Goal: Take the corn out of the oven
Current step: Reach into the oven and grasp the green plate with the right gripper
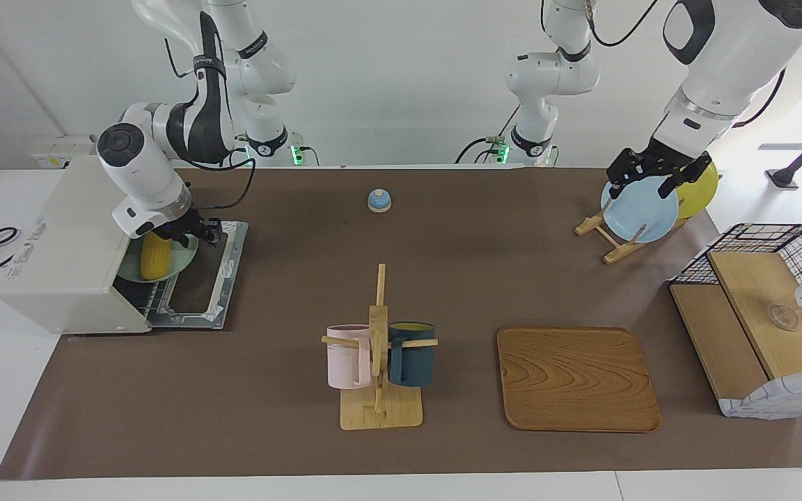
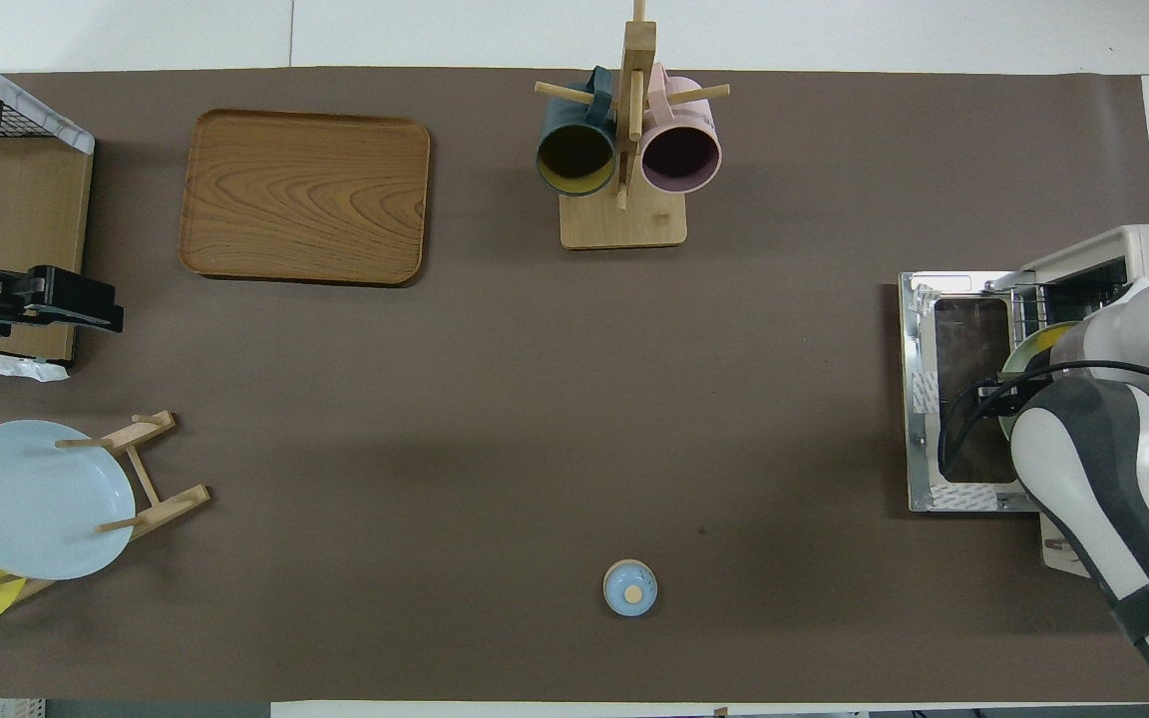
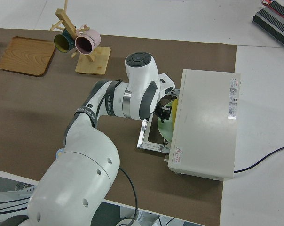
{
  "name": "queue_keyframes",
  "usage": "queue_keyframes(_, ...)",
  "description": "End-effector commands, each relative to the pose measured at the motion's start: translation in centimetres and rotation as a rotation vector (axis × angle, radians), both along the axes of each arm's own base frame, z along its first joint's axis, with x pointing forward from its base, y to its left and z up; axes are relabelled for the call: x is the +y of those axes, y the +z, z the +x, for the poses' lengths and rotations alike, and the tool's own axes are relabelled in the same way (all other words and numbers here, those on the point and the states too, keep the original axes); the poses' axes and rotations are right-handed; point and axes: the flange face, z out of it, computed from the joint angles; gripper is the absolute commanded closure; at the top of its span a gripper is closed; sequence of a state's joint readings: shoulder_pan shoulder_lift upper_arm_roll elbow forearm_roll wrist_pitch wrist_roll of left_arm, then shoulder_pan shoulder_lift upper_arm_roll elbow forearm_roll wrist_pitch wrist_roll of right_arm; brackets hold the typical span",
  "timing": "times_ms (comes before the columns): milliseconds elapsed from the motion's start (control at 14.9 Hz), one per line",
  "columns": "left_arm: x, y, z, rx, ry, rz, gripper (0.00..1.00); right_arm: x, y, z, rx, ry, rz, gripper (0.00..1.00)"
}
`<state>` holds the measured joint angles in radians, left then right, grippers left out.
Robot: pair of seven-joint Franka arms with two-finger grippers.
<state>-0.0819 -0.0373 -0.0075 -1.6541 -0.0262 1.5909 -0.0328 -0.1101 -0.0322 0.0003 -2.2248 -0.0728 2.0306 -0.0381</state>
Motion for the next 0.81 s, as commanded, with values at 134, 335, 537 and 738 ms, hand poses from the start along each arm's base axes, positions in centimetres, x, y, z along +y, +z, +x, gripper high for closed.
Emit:
queue_keyframes(134, 0.3, 0.1, -0.1, -0.001, 0.004, 0.014, 0.00, -0.9, -0.7, -1.7, -0.037, 0.035, -0.008, 0.49)
queue_keyframes(335, 0.2, -0.2, -0.3, 0.005, -0.001, 0.015, 0.00, -1.7, -0.9, -2.1, -0.030, 0.042, -0.016, 0.59)
queue_keyframes(537, 0.3, -0.2, -0.2, 0.005, 0.002, 0.015, 0.00, -1.1, -0.7, -2.0, -0.022, 0.098, -0.061, 1.00)
queue_keyframes(738, 0.3, -0.2, -0.2, 0.005, 0.002, 0.015, 0.00, 0.4, -0.3, -1.5, -0.021, 0.145, -0.077, 1.00)
